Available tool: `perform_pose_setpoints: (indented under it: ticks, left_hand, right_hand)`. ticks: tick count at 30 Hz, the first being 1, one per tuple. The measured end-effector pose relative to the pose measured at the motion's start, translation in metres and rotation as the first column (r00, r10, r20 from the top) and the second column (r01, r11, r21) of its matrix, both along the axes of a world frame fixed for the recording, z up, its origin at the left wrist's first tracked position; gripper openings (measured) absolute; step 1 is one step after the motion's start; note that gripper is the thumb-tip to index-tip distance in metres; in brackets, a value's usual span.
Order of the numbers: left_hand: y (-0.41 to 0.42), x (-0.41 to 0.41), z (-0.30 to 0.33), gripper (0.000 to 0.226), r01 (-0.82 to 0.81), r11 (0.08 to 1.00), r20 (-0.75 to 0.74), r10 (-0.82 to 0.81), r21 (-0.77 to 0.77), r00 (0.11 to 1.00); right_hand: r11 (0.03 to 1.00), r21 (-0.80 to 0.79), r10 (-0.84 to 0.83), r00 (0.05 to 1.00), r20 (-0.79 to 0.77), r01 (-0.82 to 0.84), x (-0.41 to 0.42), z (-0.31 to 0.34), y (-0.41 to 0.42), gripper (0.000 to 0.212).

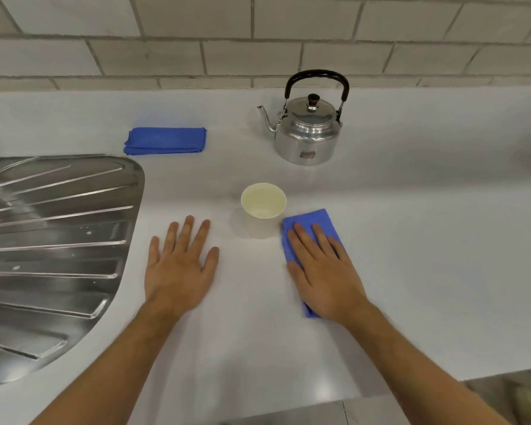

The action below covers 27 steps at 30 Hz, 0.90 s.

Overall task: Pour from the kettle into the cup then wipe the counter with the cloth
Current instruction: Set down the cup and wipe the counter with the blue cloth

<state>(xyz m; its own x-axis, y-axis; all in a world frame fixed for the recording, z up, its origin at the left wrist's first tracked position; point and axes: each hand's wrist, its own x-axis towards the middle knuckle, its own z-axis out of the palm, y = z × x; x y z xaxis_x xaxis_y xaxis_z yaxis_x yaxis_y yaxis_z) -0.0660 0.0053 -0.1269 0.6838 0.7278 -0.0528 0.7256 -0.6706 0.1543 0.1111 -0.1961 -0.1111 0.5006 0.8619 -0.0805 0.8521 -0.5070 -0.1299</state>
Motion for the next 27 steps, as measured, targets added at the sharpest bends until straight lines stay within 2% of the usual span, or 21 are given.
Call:
perform_pose_setpoints:
  ticks: [4, 6, 11, 16, 18, 22, 27]
  left_hand:
    - [0.0, -0.001, 0.001, 0.063, 0.006, 1.0, -0.001, -0.006, 0.0, 1.0]
    - [-0.001, 0.0, 0.001, 0.065, 0.007, 1.0, 0.004, -0.007, 0.007, 1.0]
    - [-0.001, 0.0, -0.001, 0.066, -0.001, 1.0, 0.004, 0.001, 0.028, 1.0]
    - [-0.001, 0.001, -0.001, 0.064, -0.006, 1.0, 0.007, 0.006, 0.028, 1.0]
    - [0.0, 0.001, -0.001, 0.063, -0.003, 1.0, 0.003, 0.003, 0.027, 1.0]
    - [0.002, 0.002, 0.001, 0.062, -0.001, 1.0, 0.0, 0.001, 0.014, 1.0]
    - [0.002, 0.001, 0.001, 0.065, 0.004, 1.0, -0.006, -0.004, 0.017, 1.0]
  right_hand:
    - [0.999, -0.03, 0.015, 1.0, 0.01, -0.015, -0.002, -0.001, -0.044, 0.06]
    - [0.997, -0.035, -0.066, 0.997, 0.032, 0.067, 0.018, -0.002, -0.041, 0.063]
    - [0.938, 0.034, -0.346, 0.936, 0.062, 0.344, 0.095, -0.008, 0.01, 0.06]
    - [0.89, 0.042, -0.454, 0.891, -0.016, 0.454, 0.123, -0.004, 0.079, 0.06]
    - [0.92, 0.038, -0.389, 0.921, -0.006, 0.389, 0.11, -0.003, 0.089, 0.059]
    - [0.992, 0.034, -0.125, 0.991, 0.044, 0.123, 0.068, -0.001, 0.068, 0.056]
    - [0.985, 0.005, 0.172, 0.985, -0.019, -0.172, 0.046, -0.001, -0.012, 0.056]
